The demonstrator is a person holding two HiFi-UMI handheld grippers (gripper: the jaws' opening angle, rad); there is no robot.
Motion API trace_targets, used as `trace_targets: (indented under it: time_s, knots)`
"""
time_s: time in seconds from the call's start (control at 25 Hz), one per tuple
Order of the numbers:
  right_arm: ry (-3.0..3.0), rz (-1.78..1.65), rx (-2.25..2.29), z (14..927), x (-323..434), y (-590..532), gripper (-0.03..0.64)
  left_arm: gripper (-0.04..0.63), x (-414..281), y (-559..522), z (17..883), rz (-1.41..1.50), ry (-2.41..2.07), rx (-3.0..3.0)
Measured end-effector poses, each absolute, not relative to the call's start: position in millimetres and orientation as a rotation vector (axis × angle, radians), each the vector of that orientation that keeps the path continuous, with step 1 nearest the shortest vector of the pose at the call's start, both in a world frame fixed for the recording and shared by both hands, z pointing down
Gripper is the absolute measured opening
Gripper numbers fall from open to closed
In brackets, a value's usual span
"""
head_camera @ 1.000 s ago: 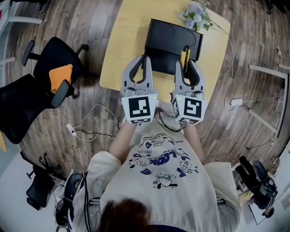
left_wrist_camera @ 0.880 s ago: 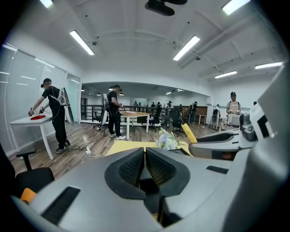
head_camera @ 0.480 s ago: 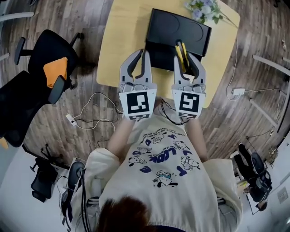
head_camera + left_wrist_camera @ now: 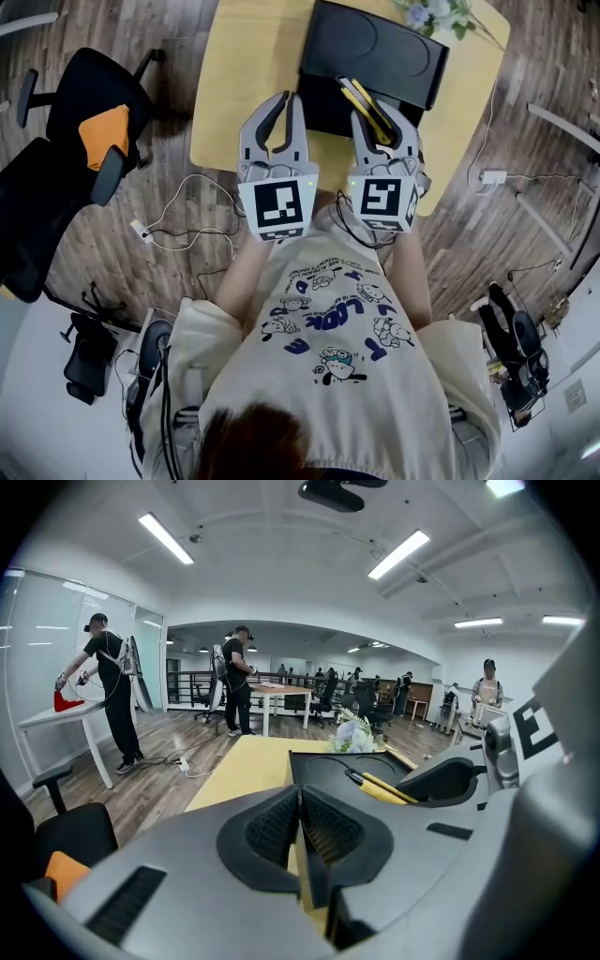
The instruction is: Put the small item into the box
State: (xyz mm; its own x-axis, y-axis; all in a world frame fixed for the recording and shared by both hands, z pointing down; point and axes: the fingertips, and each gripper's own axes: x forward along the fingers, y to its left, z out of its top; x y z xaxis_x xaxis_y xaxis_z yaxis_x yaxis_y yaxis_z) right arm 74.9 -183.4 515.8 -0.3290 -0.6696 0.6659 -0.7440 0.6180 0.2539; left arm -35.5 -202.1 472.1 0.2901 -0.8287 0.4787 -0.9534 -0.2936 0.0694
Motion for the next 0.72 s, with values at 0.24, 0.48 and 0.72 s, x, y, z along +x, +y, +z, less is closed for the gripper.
trace_targets:
  time_s: [0.24,0.48,0.72]
  knots:
    - [-2.060,0.093,0.907,534,68,-175,0.135,0.025,-42,-201,478,0.519,-1.620,2.191]
    - [-2.054,0.047,0.718,546,66,-170,0.133,0.025,-45,-199,482,0.527,-1.632,2.165]
    - [-2.006,0.024,0.549,562,67,-169,0.133,0.025,-47,-195,488,0.528,-1.639,2.139]
